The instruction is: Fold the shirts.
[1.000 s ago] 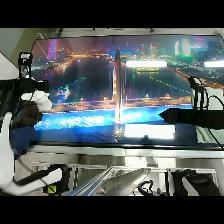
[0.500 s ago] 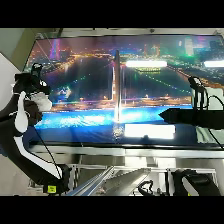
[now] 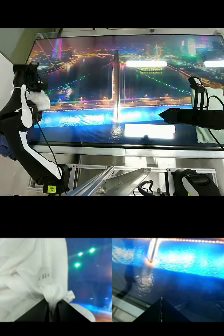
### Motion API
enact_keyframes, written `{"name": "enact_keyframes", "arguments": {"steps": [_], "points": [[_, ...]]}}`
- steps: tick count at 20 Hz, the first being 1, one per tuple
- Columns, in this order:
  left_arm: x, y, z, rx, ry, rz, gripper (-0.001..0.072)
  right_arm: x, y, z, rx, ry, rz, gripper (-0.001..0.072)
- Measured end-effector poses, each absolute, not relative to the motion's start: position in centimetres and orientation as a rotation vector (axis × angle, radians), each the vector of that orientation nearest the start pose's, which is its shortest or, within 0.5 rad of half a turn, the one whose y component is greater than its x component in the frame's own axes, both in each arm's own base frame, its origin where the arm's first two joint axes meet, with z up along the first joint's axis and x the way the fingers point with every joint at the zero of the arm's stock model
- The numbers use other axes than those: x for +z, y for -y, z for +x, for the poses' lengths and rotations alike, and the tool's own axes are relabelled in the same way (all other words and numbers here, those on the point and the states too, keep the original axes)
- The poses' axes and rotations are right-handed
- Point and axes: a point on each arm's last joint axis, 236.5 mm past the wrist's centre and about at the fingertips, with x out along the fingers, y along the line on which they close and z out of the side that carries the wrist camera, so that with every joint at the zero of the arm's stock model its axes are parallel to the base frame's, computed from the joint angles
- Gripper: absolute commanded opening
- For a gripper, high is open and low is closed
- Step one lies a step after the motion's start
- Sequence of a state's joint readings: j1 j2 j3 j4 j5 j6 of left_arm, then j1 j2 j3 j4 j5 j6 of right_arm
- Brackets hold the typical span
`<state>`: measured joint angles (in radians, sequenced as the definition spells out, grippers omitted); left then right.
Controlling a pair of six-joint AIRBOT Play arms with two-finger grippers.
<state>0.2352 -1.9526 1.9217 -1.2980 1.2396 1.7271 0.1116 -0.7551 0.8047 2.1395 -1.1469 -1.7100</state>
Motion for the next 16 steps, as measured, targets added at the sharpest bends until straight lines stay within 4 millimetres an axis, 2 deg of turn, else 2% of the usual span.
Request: {"name": "enact_keyframes", "arguments": {"steps": [1,3,5,6,8,9,11,13,14,15,16], "points": [[-1.3,-16.2,53.2,0.226,-1.26,0.186,0.0014,8.3,-14.7,26.9,0.508,-1.059,0.312,0.0015],[3.3,-9.6,55.3,0.098,-1.141,0.123,0.0015,8.3,-14.7,26.9,0.508,-1.059,0.312,0.0015],[8.0,-2.0,55.8,-0.056,-1.039,0.089,0.0014,8.3,-14.7,26.9,0.508,-1.059,0.312,0.0015],[10.1,2.1,55.3,-0.14,-1.002,0.084,0.0015,8.3,-14.7,26.9,0.508,-1.059,0.312,0.0015],[12.8,9.4,52.9,-0.292,-0.97,0.091,0.0015,8.3,-14.7,26.9,0.508,-1.058,0.312,0.0015],[13.4,12.6,51.2,-0.353,-0.976,0.094,0.0015,8.4,-14.7,26.9,0.507,-1.057,0.313,0.0016],[13.4,18.1,47.6,-0.458,-1.011,0.101,0.0015,8.4,-14.7,27.1,0.505,-1.05,0.314,0.0015],[12.1,22.7,43.9,-0.535,-1.071,0.1,0.0015,8.4,-14.7,27.2,0.504,-1.047,0.318,0.0015],[11.2,24.2,42.6,-0.555,-1.099,0.096,0.0093,8.5,-14.7,27.3,0.505,-1.046,0.32,0.0016],[10.5,25.6,41.4,-0.568,-1.121,0.089,0.0453,8.5,-14.8,27.3,0.506,-1.046,0.323,0.0016],[10.0,26.8,40.5,-0.579,-1.133,0.078,0.0644,8.5,-14.9,27.3,0.509,-1.047,0.327,0.0016]]}}
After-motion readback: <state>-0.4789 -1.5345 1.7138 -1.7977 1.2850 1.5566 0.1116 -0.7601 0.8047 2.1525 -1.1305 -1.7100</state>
